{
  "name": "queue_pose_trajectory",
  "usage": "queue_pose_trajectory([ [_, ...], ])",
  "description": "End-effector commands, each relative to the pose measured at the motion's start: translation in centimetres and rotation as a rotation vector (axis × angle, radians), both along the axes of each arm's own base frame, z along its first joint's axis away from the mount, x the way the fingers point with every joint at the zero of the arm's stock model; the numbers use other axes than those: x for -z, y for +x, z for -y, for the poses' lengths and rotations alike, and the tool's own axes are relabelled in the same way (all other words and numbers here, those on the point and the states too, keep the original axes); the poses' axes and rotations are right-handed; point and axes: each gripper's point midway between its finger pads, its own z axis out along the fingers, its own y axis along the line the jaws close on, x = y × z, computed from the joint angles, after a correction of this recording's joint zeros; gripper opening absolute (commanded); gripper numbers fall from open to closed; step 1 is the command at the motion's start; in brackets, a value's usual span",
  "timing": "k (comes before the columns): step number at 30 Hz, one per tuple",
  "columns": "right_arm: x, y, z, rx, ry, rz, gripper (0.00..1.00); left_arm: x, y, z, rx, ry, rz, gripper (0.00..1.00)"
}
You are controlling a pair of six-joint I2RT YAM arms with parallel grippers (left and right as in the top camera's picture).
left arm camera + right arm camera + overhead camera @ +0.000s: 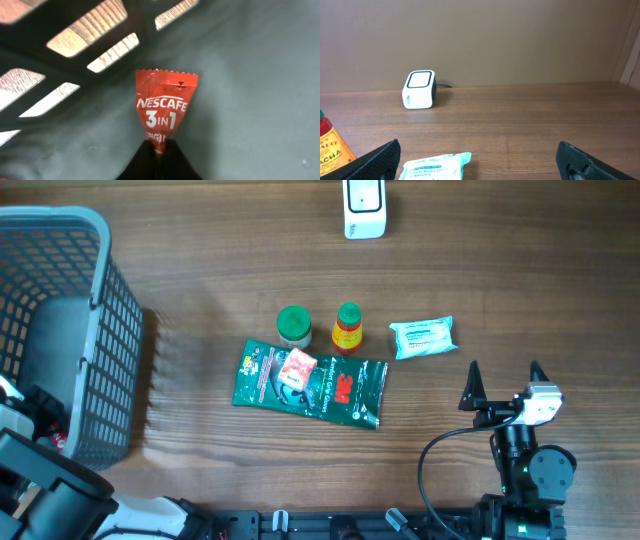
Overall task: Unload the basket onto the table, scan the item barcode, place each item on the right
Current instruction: 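Reach left gripper into basket, grasp red Nescafe stick and lift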
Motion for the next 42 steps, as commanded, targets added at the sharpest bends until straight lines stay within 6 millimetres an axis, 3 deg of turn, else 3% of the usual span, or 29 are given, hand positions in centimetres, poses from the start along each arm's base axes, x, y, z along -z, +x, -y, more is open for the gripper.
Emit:
queue_pose_trajectory([
  [1,-0.1,0.0,0.0,-0.003,0.011,0.004,1.0,5.3,-1.0,5.2,0.036,-0.239,-0.019,0.04],
  [5,-0.1,0.0,0.0,-0.002,0.011,0.004,1.0,2.4,3.1,5.2,0.12,-0.259,0.162,0.04],
  [10,-0.1,0.0,0.0,-0.002,0.011,0.004,1.0,-6.7,9.3,3.0,0.151,-0.17,0.396,0.04],
  [13,-0.1,0.0,0.0,-0.002,0.011,0.004,1.0,-13.9,12.6,3.4,0.257,-0.059,0.513,0.04],
  [14,-0.1,0.0,0.0,-0.002,0.011,0.004,1.0,-15.5,13.2,3.6,0.278,-0.03,0.534,0.04],
  [17,-0.1,0.0,0.0,-0.002,0.011,0.004,1.0,-24.6,15.8,6.0,0.391,0.112,0.658,0.04],
  [20,-0.1,0.0,0.0,-0.002,0.011,0.004,1.0,-31.5,16.9,9.3,0.424,0.154,0.794,0.04],
  [23,-0.1,0.0,0.0,-0.002,0.011,0.004,1.0,-38.1,17.7,15.6,0.55,0.176,0.969,0.04],
  [25,-0.1,0.0,0.0,-0.002,0.011,0.004,1.0,-40.6,17.7,20.1,0.657,0.179,1.033,0.04],
  [28,-0.1,0.0,0.0,-0.002,0.011,0.004,1.0,-42.0,17.5,27.0,0.813,0.129,1.069,0.04],
  [30,-0.1,0.0,0.0,-0.002,0.011,0.004,1.0,-40.8,17.3,31.7,0.909,0.032,1.037,0.04],
  [31,-0.1,0.0,0.0,-0.002,0.011,0.004,1.0,-39.9,17.2,33.5,0.955,0.003,1.007,0.04],
  [33,-0.1,0.0,0.0,-0.002,0.011,0.004,1.0,-36.2,16.6,38.9,1.121,-0.072,0.877,0.04],
  [37,-0.1,0.0,0.0,-0.002,0.011,0.004,1.0,-31.4,14.8,45.9,1.338,-0.099,0.695,0.04],
  [40,-0.1,0.0,0.0,-0.002,0.011,0.004,1.0,-29.2,13.2,50.9,1.472,-0.122,0.617,0.04],
  [42,-0.1,0.0,0.0,-0.003,0.011,0.004,1.0,-26.8,11.5,55.2,1.616,-0.123,0.545,0.04],
])
